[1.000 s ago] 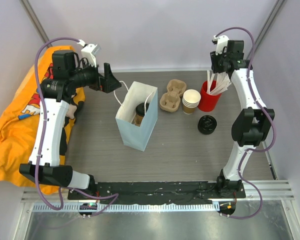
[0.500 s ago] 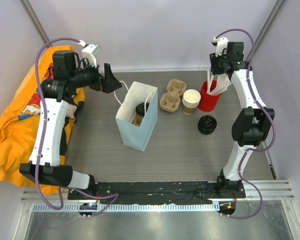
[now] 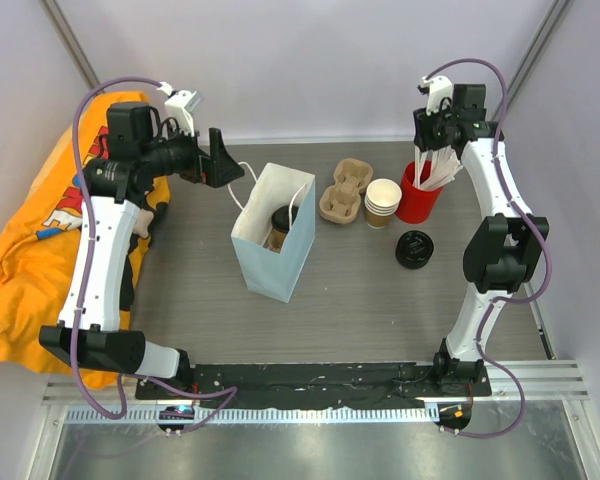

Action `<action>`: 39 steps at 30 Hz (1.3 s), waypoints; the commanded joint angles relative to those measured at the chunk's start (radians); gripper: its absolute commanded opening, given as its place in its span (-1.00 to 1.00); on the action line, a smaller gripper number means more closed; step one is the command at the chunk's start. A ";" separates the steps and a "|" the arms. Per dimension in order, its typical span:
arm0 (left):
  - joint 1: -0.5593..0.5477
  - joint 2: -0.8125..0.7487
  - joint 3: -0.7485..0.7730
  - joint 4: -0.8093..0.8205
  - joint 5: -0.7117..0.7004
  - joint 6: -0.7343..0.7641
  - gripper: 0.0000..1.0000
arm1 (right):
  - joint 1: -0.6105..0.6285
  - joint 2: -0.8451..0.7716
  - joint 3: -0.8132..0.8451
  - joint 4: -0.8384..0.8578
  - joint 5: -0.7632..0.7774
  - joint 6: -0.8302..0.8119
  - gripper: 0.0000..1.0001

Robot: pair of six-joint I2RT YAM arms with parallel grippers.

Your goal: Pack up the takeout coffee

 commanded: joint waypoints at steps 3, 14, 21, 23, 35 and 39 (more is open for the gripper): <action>0.007 -0.011 -0.003 0.038 0.025 -0.003 0.99 | 0.009 -0.026 0.062 0.011 -0.035 -0.027 -0.05; 0.008 -0.012 -0.011 0.041 0.027 -0.002 0.99 | 0.055 -0.004 0.079 -0.002 -0.007 -0.037 0.06; 0.008 -0.012 -0.014 0.041 0.027 -0.003 0.99 | 0.076 -0.001 0.062 -0.002 -0.012 -0.036 0.05; 0.008 -0.012 -0.017 0.043 0.027 -0.002 0.99 | 0.086 0.002 0.058 -0.002 -0.006 -0.036 0.05; 0.008 -0.012 -0.022 0.046 0.034 -0.003 1.00 | 0.092 0.016 0.001 0.037 0.083 -0.010 0.05; 0.008 -0.009 -0.023 0.047 0.036 -0.003 1.00 | 0.092 0.016 0.003 0.046 0.082 -0.008 0.07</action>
